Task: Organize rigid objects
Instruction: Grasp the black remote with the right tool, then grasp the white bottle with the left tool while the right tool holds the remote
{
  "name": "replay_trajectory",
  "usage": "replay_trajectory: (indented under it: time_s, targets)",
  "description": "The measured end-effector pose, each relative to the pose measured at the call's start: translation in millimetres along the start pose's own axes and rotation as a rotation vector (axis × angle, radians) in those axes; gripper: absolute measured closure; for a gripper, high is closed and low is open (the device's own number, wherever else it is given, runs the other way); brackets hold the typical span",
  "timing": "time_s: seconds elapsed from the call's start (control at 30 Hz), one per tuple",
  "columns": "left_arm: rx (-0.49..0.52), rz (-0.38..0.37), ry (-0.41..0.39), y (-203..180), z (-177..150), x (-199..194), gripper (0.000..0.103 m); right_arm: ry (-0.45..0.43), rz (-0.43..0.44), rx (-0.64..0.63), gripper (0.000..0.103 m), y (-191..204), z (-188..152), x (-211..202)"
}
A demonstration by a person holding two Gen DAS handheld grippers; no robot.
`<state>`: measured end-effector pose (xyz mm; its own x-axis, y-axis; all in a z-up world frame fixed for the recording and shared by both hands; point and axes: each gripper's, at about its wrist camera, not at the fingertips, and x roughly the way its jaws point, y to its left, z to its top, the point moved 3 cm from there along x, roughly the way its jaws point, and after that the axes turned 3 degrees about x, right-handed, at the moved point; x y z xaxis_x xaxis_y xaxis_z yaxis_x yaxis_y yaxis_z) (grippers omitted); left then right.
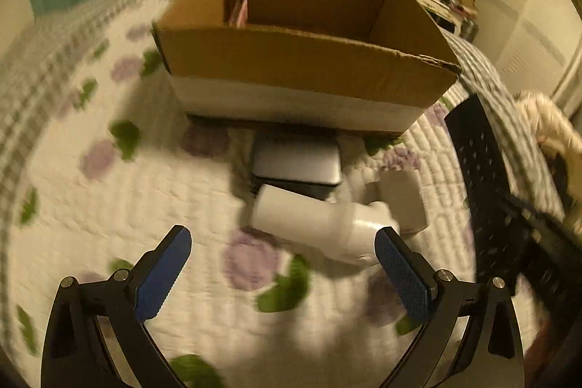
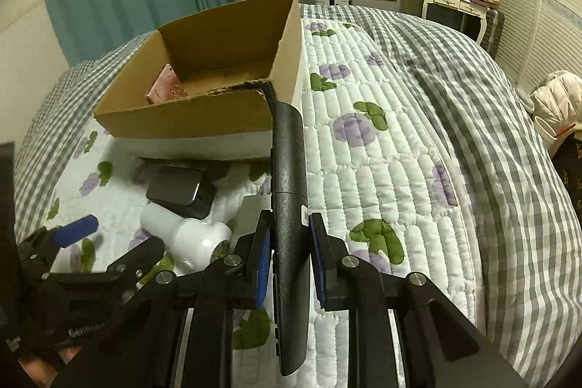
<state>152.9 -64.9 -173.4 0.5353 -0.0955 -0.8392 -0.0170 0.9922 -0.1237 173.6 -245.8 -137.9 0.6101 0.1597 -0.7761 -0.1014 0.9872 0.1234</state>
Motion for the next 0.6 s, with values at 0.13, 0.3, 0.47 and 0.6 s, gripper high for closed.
replay_trajectory:
  time_s: [0.13,0.3,0.47,0.6]
  targets:
    - [-0.068,-0.047,0.041,-9,2,16,0.001,-0.001,-0.010,0.003,0.084,-6,0,3]
    - [-0.146,-0.070,0.103,-17,3,37,0.012,-0.003,-0.002,0.039,0.084,-17,1,4]
    - [-0.172,-0.110,0.116,-23,0,39,0.037,0.002,-0.001,0.047,0.084,-21,-2,6]
    - [-0.129,-0.114,0.114,-29,-4,32,0.046,0.006,0.000,0.043,0.084,-20,-5,6]
